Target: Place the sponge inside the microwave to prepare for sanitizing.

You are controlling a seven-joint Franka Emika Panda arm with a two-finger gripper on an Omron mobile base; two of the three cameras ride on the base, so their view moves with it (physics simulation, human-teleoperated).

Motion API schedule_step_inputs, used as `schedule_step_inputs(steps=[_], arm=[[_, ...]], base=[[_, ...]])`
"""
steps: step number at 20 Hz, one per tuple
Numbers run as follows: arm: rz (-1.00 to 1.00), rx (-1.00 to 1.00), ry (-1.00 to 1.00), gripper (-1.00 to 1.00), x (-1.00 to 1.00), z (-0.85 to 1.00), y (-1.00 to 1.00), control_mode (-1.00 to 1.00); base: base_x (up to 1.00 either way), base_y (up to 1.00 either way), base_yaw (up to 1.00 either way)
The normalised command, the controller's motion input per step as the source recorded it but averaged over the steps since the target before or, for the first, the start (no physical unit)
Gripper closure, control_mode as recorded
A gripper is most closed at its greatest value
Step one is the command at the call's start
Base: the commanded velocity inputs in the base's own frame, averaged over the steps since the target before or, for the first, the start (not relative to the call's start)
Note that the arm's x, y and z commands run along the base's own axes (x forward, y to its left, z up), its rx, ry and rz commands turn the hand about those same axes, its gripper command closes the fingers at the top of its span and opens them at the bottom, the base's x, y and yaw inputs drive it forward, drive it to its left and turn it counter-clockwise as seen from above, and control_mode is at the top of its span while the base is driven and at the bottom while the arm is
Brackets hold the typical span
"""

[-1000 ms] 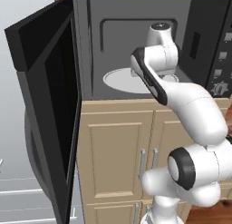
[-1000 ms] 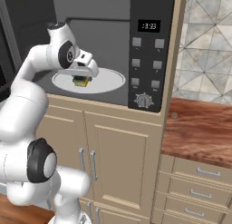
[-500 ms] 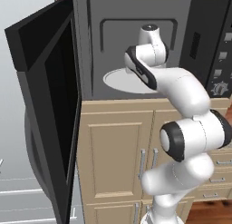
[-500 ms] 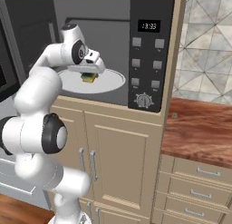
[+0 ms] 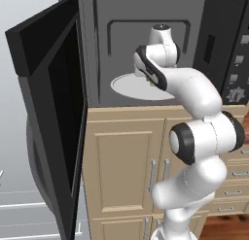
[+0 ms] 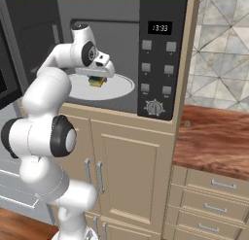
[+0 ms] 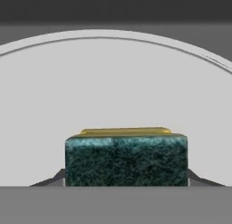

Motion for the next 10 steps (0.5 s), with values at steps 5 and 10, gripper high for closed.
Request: schedule_step_inputs(steps=[5,10], arm=[[0.00,0.00,-0.01,-1.00,0.01,0.01,0.00,-1.00],[0.00,-0.06,-0.05,-1.00,0.00,0.14,0.02,-1.00]], base=[[0.00,0.00,0.00],[0.00,0.00,0.00]])
